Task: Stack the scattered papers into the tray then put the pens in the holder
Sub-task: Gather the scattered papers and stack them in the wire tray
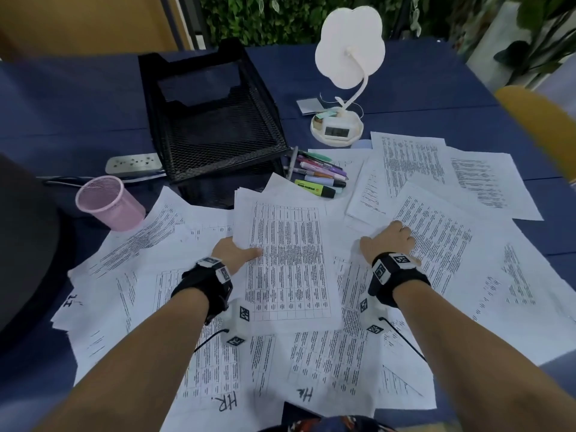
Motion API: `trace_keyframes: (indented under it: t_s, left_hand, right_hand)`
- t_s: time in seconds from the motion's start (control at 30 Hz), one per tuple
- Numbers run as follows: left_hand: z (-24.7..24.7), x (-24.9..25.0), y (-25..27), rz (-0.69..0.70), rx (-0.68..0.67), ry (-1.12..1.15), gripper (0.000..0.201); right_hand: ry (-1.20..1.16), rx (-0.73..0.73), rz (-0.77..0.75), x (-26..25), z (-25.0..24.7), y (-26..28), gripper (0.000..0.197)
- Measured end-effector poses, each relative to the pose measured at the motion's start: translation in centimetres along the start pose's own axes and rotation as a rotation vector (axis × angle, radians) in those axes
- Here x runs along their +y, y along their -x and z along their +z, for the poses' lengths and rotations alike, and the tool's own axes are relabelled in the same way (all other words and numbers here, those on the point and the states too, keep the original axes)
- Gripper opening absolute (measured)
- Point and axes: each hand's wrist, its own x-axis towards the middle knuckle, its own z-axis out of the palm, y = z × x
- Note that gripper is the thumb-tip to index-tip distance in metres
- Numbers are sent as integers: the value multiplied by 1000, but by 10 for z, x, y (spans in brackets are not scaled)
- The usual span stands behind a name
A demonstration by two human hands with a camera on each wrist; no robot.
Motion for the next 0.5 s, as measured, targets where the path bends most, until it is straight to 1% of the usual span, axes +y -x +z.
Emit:
trace_keyframes:
  t_s: [0.13, 0.3, 0.4, 0.5]
  left_hand:
    - [1, -3, -4, -10, 1, -20, 57]
    - [1, -1, -9, -16, -32, 23, 59]
    - [3, 10, -10, 11, -52, 82, 54]
    - [6, 14, -12, 37, -96, 54, 53]
  right_hand:
    - [5, -10, 2, 4, -6, -7, 66]
    - [43, -18, -107, 2, -8, -21, 64]
    - [44, -30, -83, -6, -9, -30, 66]
    - [14, -17, -41, -11, -11, -39, 66]
